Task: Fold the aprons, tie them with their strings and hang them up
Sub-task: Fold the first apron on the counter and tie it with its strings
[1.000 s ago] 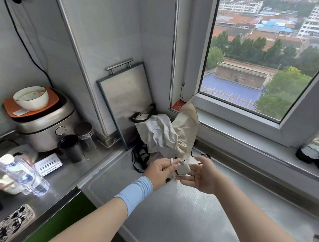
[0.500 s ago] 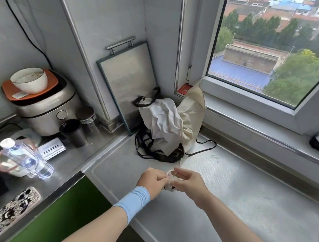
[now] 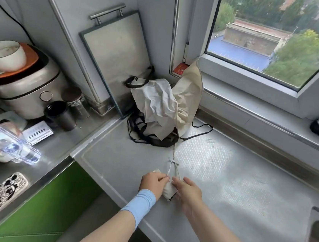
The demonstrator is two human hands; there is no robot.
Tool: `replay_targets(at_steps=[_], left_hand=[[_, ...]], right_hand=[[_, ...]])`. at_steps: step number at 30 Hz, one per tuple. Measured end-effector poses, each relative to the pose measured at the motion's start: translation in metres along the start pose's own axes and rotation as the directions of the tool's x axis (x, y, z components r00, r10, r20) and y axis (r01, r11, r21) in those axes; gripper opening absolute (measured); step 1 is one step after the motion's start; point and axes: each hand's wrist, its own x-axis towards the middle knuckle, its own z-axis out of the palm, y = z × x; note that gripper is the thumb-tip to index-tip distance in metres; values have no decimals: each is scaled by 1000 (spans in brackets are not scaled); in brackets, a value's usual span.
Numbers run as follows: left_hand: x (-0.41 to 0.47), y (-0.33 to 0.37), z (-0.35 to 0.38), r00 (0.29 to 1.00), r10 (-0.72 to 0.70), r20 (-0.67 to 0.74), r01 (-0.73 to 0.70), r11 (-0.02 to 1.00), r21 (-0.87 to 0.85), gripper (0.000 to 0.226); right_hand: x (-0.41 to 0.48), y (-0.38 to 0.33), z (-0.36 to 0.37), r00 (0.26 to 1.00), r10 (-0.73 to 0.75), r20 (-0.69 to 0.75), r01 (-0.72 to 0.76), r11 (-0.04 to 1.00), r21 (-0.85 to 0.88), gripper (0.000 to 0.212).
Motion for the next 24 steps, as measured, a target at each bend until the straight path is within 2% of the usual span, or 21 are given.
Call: replay_targets(at_steps=[1,5,8,10,12,14,18,21,24], left_hand=[[0,0,1,1000,2,-2,-2,1000,10,22],[6,4,5,1000,7,18,-8,997,81,25],[8,5,6,1000,8,25,-11,993,121,27],[9,5,6,1000,11,29,-14,991,130,25],[10,5,6,999,13,30,-16,991,132,22],[11,6,5,999,15,35,-20,989,148,20],[12,1,0,994,28,107,-47,983,177,17],[12,-9,-6,976,69,205,-101,984,146,16],[9,-15,-9,971,95,221,-107,993,43,16]], right_hand=[[-2,-1,-1,1000,21,17,-21,1000,16,61],[-6,-5,-7,995,39,95,-29,994,-109,19],[0,-7,-14,992,-37,117,65,967,-245,16],[-3,-9,-16,974,-158,160,207,905,-371,18],[-12,-12,-14,922,-313,228,383,824,-417,16],[-16,-9,-12,839,-430,335,543,700,-463,14],[-12,-8,-8,678,-532,507,729,402,-554,18],[-3,-13,-4,622,-520,586,771,276,-573,12],[3,-17,-4,585,-447,676,786,108,-609,8]])
